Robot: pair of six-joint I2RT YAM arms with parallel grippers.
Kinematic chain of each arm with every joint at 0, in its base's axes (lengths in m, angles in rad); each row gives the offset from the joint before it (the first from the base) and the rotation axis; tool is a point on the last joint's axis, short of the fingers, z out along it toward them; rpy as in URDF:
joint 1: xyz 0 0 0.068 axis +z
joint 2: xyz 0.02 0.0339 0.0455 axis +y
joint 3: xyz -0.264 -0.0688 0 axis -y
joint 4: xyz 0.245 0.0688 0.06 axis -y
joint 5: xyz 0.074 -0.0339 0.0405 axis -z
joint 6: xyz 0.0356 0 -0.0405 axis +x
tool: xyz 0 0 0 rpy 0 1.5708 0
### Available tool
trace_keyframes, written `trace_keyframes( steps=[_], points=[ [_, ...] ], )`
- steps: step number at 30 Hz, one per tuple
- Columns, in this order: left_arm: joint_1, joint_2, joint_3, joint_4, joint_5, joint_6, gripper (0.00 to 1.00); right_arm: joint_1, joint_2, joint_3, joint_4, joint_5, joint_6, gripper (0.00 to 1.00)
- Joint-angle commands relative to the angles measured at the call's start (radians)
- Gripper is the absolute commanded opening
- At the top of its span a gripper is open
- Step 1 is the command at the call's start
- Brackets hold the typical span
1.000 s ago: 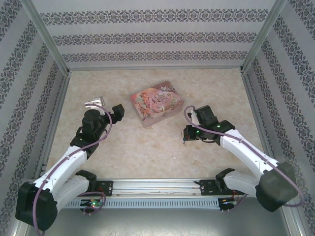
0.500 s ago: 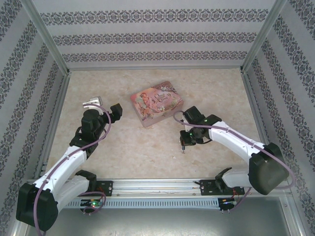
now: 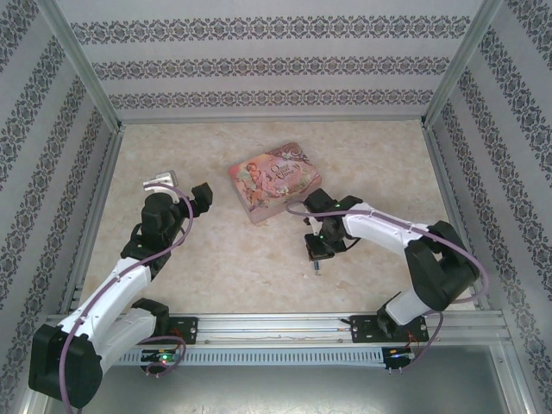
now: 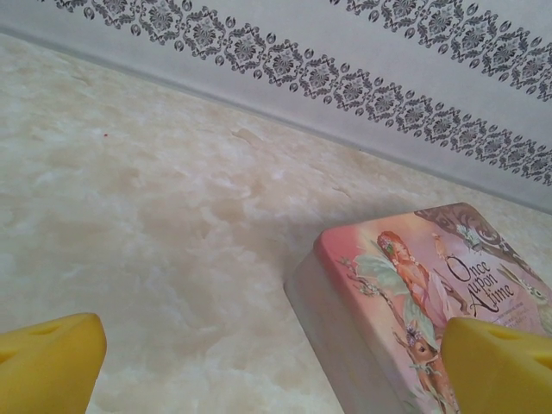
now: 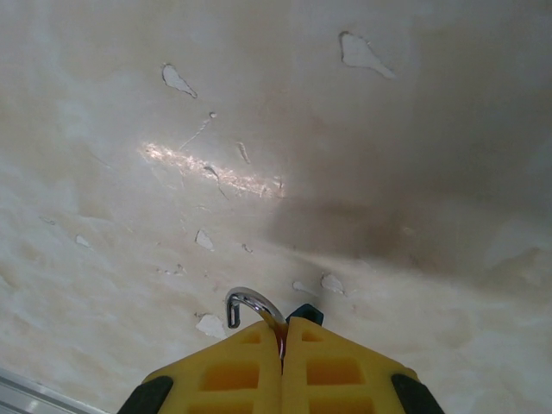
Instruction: Unlock the padlock with the key
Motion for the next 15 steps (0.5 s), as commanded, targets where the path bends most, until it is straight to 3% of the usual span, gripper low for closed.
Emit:
trace_keyframes(
  steps=[1,15],
  points=[
    [0.015,-0.021,-0.013,-0.014,-0.003,0.012,0.99,0.014,0.035,0.030,-0.012,0.000,-0.018,0.00],
    [0.019,-0.016,-0.003,-0.016,0.011,0.029,0.99,0.017,0.134,0.055,-0.005,0.004,-0.022,0.00]
  ],
)
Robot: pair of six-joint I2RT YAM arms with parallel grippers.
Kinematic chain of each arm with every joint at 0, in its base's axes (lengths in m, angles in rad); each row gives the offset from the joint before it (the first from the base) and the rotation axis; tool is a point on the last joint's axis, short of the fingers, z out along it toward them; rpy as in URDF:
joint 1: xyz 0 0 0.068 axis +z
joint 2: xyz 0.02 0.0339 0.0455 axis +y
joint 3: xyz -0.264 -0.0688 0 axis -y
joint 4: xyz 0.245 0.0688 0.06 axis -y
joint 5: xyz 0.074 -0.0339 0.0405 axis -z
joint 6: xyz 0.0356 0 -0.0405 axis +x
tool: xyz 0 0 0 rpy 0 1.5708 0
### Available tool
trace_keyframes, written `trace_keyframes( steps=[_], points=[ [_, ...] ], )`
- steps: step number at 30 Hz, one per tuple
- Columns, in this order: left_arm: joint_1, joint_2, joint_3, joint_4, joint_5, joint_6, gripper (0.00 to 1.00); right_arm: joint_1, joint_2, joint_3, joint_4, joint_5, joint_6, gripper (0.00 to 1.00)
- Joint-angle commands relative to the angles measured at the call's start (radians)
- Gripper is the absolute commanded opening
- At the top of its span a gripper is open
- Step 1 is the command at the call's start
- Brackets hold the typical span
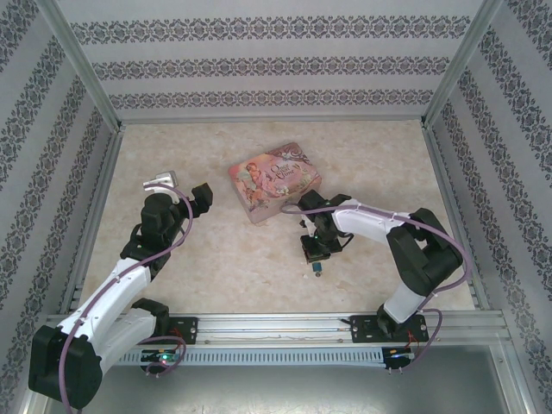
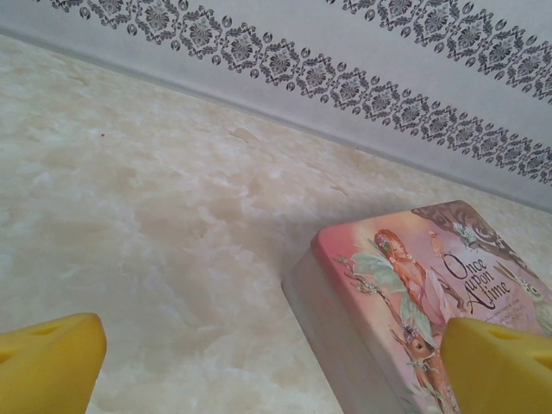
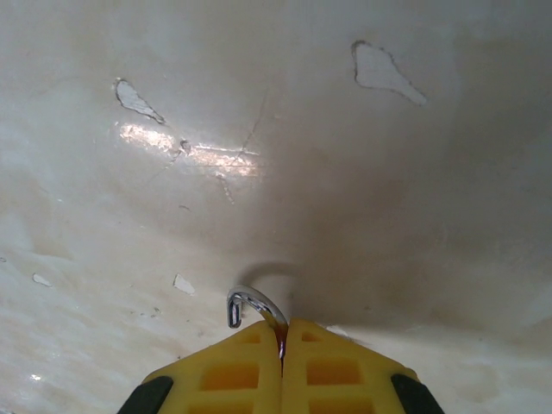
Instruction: Unlock the padlock with the key
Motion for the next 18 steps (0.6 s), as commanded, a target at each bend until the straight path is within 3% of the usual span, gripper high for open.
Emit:
trace_keyframes(
  steps=[1,18],
  points=[
    [0.018,-0.011,-0.004,-0.016,0.000,0.029,1.00,0.010,0.023,0.020,-0.013,0.006,-0.020,0.00],
    [0.021,-0.019,0.014,-0.042,0.001,0.051,0.99,0.001,-0.091,0.016,-0.014,0.053,-0.001,0.30]
  ],
)
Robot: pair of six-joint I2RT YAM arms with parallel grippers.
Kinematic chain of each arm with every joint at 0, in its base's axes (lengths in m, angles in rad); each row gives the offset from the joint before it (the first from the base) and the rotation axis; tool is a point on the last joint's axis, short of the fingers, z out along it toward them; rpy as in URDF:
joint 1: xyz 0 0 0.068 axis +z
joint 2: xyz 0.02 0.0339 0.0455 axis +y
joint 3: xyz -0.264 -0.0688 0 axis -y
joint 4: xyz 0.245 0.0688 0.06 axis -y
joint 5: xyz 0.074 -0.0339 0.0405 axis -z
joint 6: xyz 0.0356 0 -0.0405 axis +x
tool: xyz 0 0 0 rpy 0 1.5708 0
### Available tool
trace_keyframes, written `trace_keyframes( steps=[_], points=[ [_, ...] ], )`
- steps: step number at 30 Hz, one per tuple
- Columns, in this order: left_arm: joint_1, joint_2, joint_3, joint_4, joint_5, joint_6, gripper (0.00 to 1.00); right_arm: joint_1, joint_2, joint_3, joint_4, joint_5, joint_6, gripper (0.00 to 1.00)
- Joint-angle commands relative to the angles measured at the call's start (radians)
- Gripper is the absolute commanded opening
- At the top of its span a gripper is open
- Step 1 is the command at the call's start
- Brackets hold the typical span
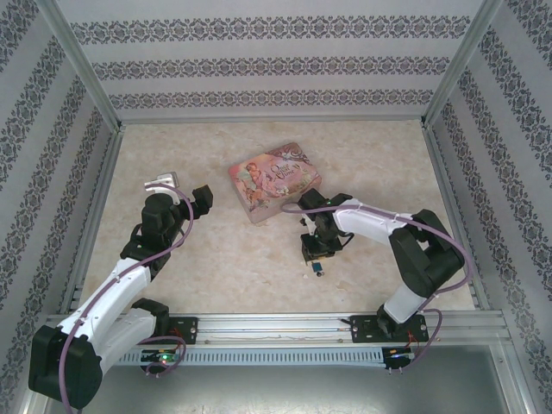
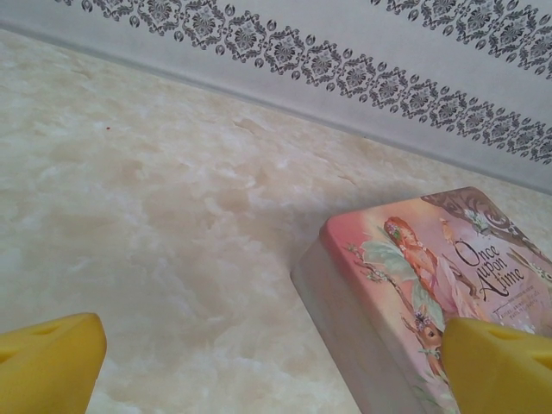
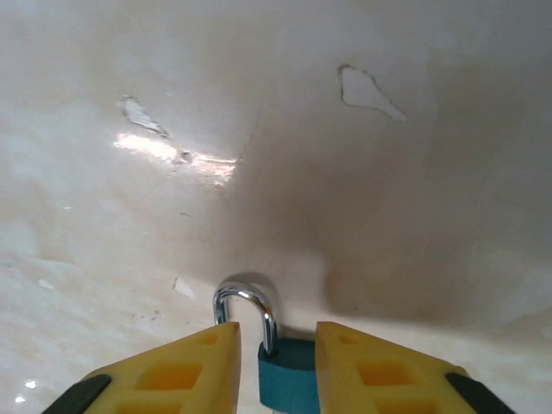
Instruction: Unlock the padlock with the key
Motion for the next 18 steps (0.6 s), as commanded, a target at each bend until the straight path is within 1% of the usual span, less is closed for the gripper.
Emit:
trace_keyframes(
  steps=[1,9,13,18],
  points=[
    [0.019,-0.019,0.016,-0.017,0.001,0.029,1.00,-0.001,-0.071,0.011,-0.017,0.038,-0.001,0.32],
    [0.024,-0.034,0.021,-0.017,-0.017,0.056,0.99,-0.054,-0.216,0.012,-0.010,0.102,-0.018,0.41],
    [0.027,-0.041,0.020,-0.017,-0.034,0.073,0.99,-0.102,-0.304,0.004,0.023,0.139,-0.027,0.49],
    [0.030,-0.047,0.014,-0.001,-0.070,0.104,0.99,-0.178,-0.411,-0.023,0.093,0.167,-0.054,0.56]
  ],
)
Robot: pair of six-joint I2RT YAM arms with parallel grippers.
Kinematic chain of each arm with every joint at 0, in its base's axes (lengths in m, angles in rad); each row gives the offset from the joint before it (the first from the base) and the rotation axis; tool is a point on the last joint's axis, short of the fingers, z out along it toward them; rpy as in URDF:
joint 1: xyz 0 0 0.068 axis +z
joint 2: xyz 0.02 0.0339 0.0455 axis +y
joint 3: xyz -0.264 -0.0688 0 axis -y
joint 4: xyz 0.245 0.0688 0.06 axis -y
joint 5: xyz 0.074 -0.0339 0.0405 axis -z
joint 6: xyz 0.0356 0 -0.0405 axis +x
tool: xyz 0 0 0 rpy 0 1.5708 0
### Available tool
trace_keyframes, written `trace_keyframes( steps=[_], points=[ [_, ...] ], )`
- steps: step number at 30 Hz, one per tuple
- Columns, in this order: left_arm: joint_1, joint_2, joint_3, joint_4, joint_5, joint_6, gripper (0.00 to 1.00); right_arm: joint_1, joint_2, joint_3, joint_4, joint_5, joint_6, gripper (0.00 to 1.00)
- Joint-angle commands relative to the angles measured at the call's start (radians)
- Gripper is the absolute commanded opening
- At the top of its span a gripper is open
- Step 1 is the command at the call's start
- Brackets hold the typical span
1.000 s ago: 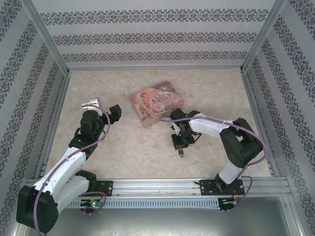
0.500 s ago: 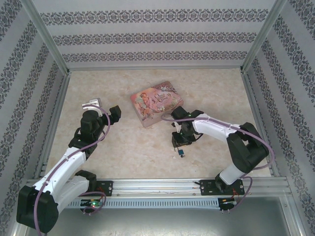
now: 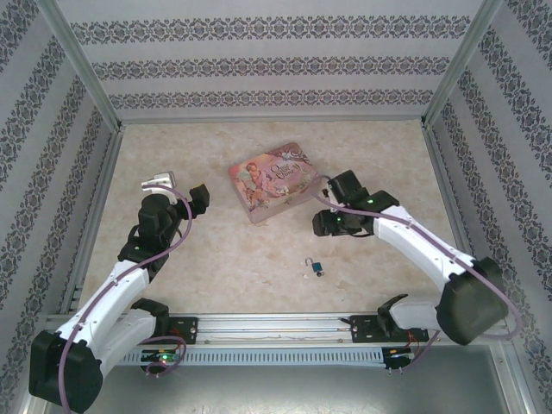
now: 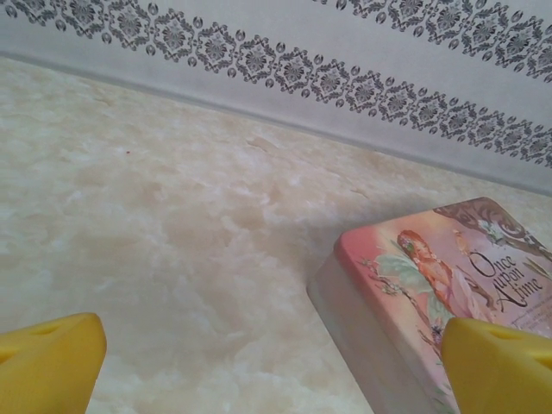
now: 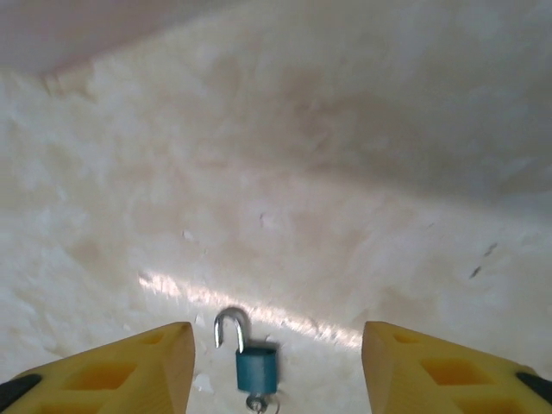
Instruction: Unlock the padlock with the key
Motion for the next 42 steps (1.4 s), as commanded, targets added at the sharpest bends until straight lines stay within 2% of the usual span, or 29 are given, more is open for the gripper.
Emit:
trace_keyframes(
  steps=[1,12,20,29,42],
  points=[
    [0.017,-0.018,0.012,0.003,-0.046,0.053,0.99,-0.046,-0.070,-0.021,0.060,0.056,-0.036,0.57],
    [0.034,-0.032,-0.015,0.045,-0.136,0.169,0.99,-0.249,-0.285,-0.175,0.323,0.101,-0.126,0.77],
    [0.077,-0.013,-0.099,0.197,-0.201,0.217,0.99,-0.399,-0.316,-0.296,0.510,0.093,-0.178,0.98],
    [0.181,0.160,-0.128,0.335,-0.154,0.254,0.99,-0.486,-0.274,-0.480,0.888,0.089,-0.265,0.98],
    [0.211,0.587,-0.219,0.898,-0.042,0.334,0.99,-0.508,-0.023,-0.592,1.372,0.080,-0.262,0.98]
  ],
)
